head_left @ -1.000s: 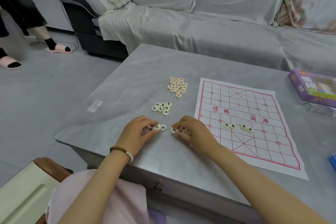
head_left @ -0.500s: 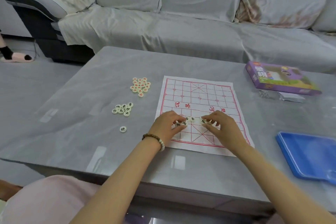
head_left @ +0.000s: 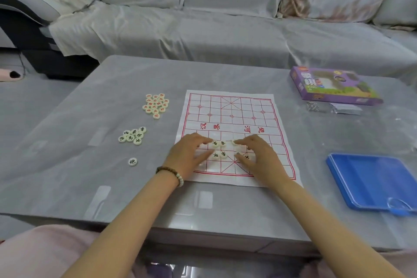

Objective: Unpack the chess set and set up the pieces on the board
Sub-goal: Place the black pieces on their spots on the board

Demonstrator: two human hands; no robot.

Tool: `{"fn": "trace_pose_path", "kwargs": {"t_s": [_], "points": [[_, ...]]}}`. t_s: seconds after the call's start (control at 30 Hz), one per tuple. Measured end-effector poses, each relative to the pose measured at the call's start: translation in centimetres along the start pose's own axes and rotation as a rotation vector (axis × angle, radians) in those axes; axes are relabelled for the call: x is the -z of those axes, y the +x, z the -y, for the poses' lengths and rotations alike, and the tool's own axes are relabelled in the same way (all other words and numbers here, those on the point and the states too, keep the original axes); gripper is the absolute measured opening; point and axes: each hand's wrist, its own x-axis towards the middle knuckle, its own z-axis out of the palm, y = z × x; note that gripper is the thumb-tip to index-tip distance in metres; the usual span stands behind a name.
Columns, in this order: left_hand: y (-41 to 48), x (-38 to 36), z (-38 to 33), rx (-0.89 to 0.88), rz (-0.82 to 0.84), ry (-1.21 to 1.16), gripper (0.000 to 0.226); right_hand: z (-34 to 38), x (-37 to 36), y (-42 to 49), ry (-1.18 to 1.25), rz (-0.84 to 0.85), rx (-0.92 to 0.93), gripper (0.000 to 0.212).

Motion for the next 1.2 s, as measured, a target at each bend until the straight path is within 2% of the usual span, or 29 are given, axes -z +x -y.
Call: {"fn": "trace_pose_path", "kwargs": {"t_s": [0.1,0.17,0.27,0.37,0.47,0.6,0.73,0.87,0.97,1.07,1.2], "points": [[-1.2,2.7,3.1,0.012,-0.094,0.089,0.043,1.7,-0.8,0.6,0.016,0.001,0.06,0.029],[-1.8,4.4,5.9,0.087,-0.107,0.169,0.05,3.2,-1.8,1.3,0.025,0.034,0.094,0.029],[-2.4,6.2,9.8,0.246,-0.024,0.257,0.06,5.9,-3.7,2.6,0.04,0.1,0.155,0.029],[-2.5,7.2,12.1,0.322,0.042,0.246,0.06,8.2,-5.7,3.8,0.048,0.137,0.204,0.032],[-2.2,7.9,13.5,0.323,0.089,0.214,0.064,10.2,-7.2,5.1,0.048,0.164,0.236,0.038],[-2.9,8.6,13.7,0.248,0.097,0.162,0.079,12.4,-8.8,7.0,0.024,0.241,0.255,0.046],[-4.7,8.6,14.0,0.226,0.086,0.12,0.058,14.3,-10.3,9.0,0.03,0.361,0.248,0.049],[-6.3,8.8,13.9,0.194,0.108,0.082,0.057,15.7,-11.6,11.0,0.062,0.469,0.214,0.052],[-7.2,9.0,13.9,0.184,0.049,0.018,0.048,16.1,-12.3,11.6,0.038,0.517,0.216,0.055],[-8.1,9.6,14.4,0.196,-0.02,-0.031,0.048,15.9,-12.4,11.1,0.003,0.508,0.251,0.054],[-9.0,10.1,14.9,0.193,-0.008,-0.068,0.048,14.7,-12.4,10.0,-0.074,0.423,0.376,0.046]]}}
